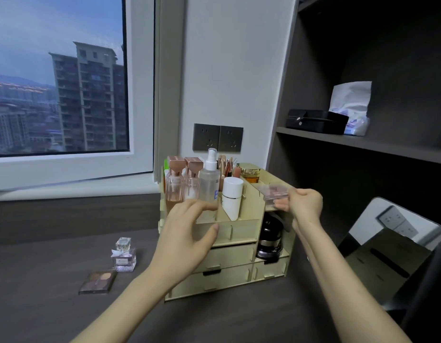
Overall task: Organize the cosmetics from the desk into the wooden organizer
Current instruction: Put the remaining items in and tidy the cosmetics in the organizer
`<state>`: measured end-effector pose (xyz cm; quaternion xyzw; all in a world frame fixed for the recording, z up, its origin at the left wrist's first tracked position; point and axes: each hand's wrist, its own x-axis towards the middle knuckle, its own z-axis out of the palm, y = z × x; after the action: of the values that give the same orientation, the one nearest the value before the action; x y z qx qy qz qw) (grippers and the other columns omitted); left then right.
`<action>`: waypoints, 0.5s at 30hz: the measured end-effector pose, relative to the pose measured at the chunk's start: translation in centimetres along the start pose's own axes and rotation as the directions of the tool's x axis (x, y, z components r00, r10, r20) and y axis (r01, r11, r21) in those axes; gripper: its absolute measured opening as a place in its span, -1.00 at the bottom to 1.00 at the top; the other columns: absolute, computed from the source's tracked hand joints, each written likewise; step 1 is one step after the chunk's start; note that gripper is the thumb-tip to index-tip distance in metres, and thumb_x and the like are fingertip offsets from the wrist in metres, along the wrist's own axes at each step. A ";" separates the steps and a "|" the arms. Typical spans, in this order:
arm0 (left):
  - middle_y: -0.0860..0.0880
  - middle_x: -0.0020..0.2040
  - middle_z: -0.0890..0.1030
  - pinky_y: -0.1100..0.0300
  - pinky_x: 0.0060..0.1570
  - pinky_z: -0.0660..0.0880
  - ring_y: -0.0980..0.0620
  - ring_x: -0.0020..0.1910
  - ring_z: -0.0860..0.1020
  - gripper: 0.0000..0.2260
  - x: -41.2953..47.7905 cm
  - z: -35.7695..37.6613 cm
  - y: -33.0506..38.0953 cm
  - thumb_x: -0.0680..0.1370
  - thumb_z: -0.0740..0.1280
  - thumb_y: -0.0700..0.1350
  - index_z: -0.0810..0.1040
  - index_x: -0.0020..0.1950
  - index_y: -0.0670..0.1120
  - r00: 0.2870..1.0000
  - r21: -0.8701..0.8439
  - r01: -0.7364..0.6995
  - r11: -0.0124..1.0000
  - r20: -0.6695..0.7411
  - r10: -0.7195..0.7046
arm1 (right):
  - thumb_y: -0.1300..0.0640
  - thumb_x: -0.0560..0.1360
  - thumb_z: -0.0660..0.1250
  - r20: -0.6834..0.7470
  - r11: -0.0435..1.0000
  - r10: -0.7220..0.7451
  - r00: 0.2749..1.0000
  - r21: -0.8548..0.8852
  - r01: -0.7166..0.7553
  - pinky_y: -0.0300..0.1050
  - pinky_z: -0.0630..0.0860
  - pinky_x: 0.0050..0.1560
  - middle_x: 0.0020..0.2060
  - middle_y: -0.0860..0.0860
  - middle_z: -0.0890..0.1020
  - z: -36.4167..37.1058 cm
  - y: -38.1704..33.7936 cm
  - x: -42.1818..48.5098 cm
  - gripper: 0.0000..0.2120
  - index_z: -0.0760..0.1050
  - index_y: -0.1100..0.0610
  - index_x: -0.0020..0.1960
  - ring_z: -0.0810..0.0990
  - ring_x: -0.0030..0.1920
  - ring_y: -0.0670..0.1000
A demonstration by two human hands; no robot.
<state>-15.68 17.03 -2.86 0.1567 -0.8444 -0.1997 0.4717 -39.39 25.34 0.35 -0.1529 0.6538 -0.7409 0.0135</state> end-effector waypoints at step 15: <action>0.23 -0.09 0.54 0.47 -0.10 0.36 0.25 -0.07 0.48 -0.76 -1.6 -4.0 -2.9 0.39 0.19 0.09 0.57 -0.06 0.06 0.993 0.024 0.066 0.998 -0.101 -0.063 | 0.04 0.58 0.18 -0.023 0.827 -0.477 0.879 -0.350 0.440 -0.25 0.43 -0.35 -0.25 0.12 0.65 -0.5 -1.2 -3.9 -0.80 0.46 0.15 0.05 0.62 -0.29 0.03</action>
<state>-11.19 14.49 -3.49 0.2001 -0.8170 -0.1952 0.5044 -35.55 26.84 0.61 -0.2647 0.7135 -0.6078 -0.2266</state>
